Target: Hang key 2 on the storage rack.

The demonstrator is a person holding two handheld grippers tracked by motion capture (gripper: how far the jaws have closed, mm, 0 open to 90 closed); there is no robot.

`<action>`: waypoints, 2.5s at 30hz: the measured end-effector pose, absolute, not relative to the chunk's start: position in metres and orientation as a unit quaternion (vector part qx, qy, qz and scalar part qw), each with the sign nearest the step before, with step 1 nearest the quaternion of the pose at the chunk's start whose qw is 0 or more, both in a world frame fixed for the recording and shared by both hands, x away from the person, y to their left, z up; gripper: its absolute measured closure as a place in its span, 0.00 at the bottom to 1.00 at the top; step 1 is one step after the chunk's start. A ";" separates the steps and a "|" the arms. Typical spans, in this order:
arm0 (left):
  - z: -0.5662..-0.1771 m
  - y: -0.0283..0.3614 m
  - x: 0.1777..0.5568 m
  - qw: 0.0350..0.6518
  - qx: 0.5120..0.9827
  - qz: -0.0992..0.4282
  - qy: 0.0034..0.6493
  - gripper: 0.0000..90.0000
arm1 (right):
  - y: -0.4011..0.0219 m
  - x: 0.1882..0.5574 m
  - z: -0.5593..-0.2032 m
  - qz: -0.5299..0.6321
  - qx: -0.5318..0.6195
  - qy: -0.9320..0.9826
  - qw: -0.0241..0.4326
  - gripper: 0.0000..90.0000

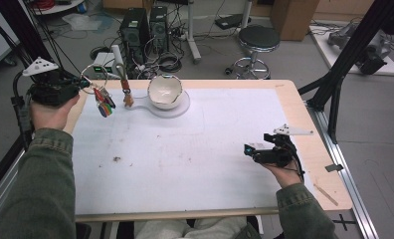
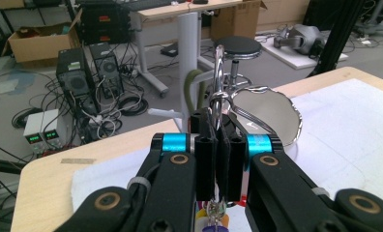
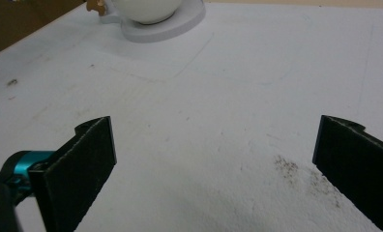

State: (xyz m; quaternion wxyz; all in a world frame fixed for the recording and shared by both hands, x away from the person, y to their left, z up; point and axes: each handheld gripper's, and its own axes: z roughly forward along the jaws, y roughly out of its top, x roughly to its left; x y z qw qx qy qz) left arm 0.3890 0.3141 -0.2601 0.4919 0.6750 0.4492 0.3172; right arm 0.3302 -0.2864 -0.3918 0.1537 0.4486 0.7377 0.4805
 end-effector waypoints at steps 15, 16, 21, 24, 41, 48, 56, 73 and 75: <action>-0.266 0.324 0.421 0.492 0.666 0.287 0.483 0.97 | -0.293 0.317 -0.393 0.498 0.459 0.721 0.146 0.01; -0.266 0.324 0.422 0.488 0.666 0.289 0.484 0.97 | -0.293 0.317 -0.393 0.498 0.459 0.721 0.147 0.01; -0.267 0.324 0.429 0.465 0.677 0.304 0.483 0.97 | -0.294 0.317 -0.393 0.504 0.455 0.720 0.146 0.01; -0.270 0.325 0.433 0.458 0.681 0.309 0.481 0.97 | -0.293 0.317 -0.392 0.506 0.455 0.719 0.141 0.01; -0.291 0.318 0.459 0.442 0.684 0.296 0.498 0.97 | -0.295 0.316 -0.394 0.507 0.456 0.719 0.135 0.01; -0.293 0.322 0.463 0.444 0.673 0.302 0.509 0.97 | -0.297 0.316 -0.394 0.508 0.457 0.718 0.132 0.01; -0.290 0.331 0.459 0.434 0.664 0.314 0.521 0.97 | -0.297 0.316 -0.396 0.509 0.462 0.716 0.126 0.01; -0.296 0.314 0.474 0.438 0.677 0.317 0.499 0.97 | -0.300 0.318 -0.398 0.513 0.459 0.715 0.124 0.01; -0.294 0.308 0.476 0.443 0.680 0.315 0.491 0.97 | -0.300 0.318 -0.398 0.513 0.459 0.715 0.125 0.01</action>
